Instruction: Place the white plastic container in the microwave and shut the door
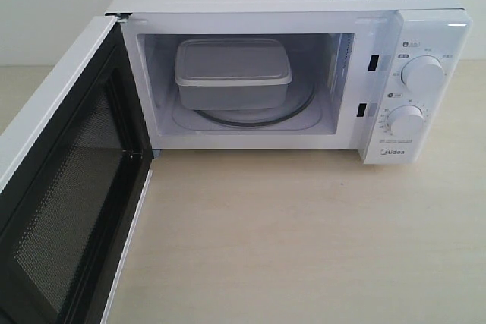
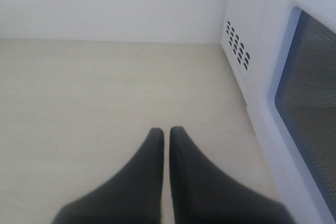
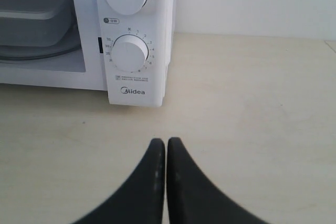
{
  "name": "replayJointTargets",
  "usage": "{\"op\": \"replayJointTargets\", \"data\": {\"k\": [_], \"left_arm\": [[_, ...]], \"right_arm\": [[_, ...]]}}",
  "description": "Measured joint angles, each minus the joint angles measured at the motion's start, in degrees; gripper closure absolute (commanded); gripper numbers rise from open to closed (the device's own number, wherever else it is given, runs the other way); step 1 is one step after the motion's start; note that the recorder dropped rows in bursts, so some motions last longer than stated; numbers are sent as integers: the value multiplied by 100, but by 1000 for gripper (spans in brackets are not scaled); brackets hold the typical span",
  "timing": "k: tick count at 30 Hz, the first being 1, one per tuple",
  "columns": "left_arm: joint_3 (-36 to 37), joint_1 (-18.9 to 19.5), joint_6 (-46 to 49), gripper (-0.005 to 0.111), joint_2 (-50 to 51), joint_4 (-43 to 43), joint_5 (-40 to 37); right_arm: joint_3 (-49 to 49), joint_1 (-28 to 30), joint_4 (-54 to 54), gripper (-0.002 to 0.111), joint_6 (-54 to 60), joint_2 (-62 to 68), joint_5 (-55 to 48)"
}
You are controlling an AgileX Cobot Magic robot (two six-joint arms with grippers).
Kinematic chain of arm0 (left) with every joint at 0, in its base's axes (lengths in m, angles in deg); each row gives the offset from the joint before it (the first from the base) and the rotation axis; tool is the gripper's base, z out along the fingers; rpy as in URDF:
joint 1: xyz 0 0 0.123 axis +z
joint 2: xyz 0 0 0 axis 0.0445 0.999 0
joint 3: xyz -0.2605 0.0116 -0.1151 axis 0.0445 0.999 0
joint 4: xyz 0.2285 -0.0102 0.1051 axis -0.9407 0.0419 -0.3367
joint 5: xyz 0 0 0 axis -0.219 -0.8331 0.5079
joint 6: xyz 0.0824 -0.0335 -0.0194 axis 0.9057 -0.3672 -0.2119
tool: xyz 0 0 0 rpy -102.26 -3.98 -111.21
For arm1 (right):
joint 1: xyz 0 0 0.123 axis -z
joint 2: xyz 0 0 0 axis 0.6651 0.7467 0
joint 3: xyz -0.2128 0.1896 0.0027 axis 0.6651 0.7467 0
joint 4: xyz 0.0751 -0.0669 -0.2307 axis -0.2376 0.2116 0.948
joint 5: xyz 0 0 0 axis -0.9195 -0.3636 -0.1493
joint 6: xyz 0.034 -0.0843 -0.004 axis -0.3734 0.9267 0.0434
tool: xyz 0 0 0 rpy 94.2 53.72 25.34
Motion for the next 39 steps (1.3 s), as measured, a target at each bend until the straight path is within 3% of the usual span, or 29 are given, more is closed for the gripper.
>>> {"op": "replayJointTargets", "data": {"k": [27,31,39], "left_arm": [[0,0,10,102,0,0,-90],[-484,0,0,102,0,327,-261],[-2333,0,0,102,-22,816,-595]], "right_arm": [[0,0,0,107,0,0,0],[0,0,0,107,0,0,0],[0,0,0,107,0,0,0]]}}
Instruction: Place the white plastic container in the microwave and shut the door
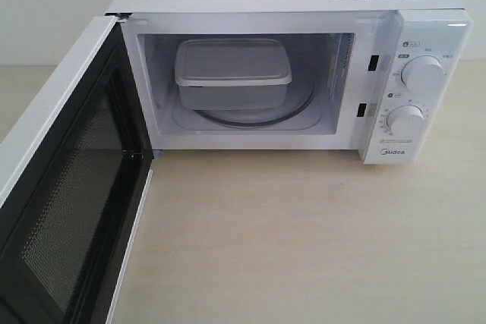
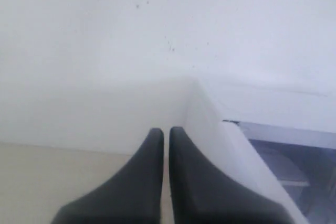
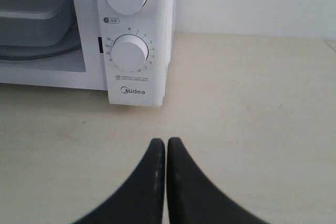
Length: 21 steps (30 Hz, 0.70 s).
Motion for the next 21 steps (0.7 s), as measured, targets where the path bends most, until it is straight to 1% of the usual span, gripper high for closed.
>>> {"op": "replayJointTargets", "data": {"k": [2,4,7,9,12,14,15,17,21], "left_arm": [[-372,0,0,102,0,39,-378],[-720,0,0,102,-11,80,-956],[-1024,0,0,102,-11,91,-1666],[-1096,0,0,102,-11,104,-1830],[-1121,0,0,102,-11,220,-1880],[-1134,0,0,102,-11,1012,-1957],[-1134,0,12,102,-11,1720,-1943],[-1134,0,34,102,-11,2498,-1851],[-1204,0,154,102,-11,3079,-1560]], "right_arm": [[0,0,0,107,0,0,0],[0,0,0,107,0,0,0],[0,0,0,107,0,0,0],[0,0,0,107,0,0,0],[0,0,0,107,0,0,0],[0,0,0,107,0,0,0],[0,0,0,107,0,0,0],[0,0,0,107,0,0,0],[0,0,0,107,0,0,0]]}}
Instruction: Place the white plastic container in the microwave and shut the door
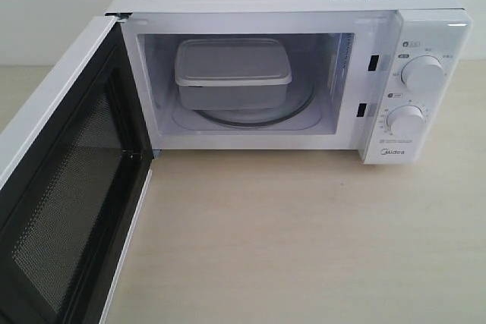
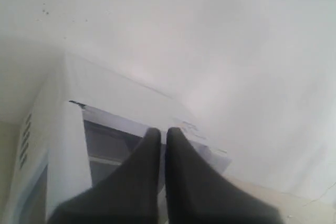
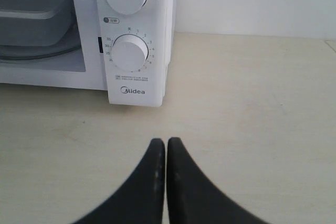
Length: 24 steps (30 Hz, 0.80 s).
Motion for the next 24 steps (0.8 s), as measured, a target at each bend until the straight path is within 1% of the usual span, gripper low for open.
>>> {"op": "replayJointTargets", "data": {"k": [2,4,5,6,8,9,12,14,17,19,24], "left_arm": [[-241,0,75,102,193,325,19],[-655,0,99,102,888,463,-131],[-1001,0,206,102,1389,451,-427],[-1383,0,350,102,2066,351,-907],[-2177,0,580,102,3357,-89,-2229],[-2508,0,637,102,3971,-418,-2633],[-2986,0,674,102,4865,-1320,-2909],[-3131,0,608,102,5195,-1982,-2968],[-3159,0,532,102,5427,-2635,-3008],[-3028,0,516,102,5519,-2828,-3020],[-2330,0,730,102,5576,-2902,-3066]], "right_arm": [[0,0,0,107,0,0,0],[0,0,0,107,0,0,0],[0,0,0,107,0,0,0],[0,0,0,107,0,0,0],[0,0,0,107,0,0,-4],[0,0,0,107,0,0,-4],[0,0,0,107,0,0,-4],[0,0,0,107,0,0,-4],[0,0,0,107,0,0,-4],[0,0,0,107,0,0,-4],[0,0,0,107,0,0,-4]]}}
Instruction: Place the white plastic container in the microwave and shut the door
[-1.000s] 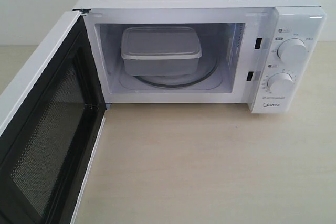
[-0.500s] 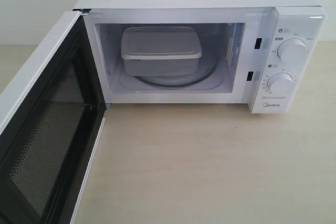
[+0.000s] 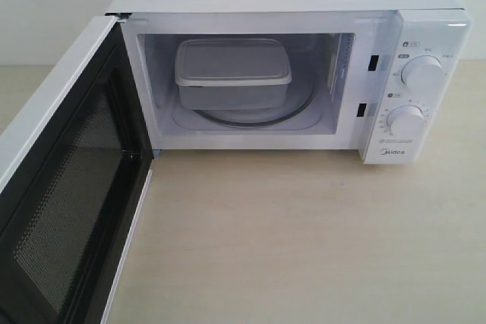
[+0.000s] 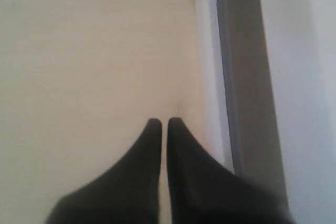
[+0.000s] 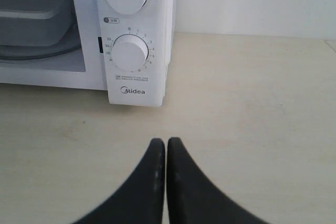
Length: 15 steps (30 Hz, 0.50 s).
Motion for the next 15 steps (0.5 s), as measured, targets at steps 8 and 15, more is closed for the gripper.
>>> {"op": "replayJointTargets", "data": {"k": [8,15], "left_arm": [[905,0,1003,102,19,1183,435],[1350,0,2407,102,143,2637,778]], "right_arm": [[0,0,0,107,0,0,0],[0,0,0,107,0,0,0]]}}
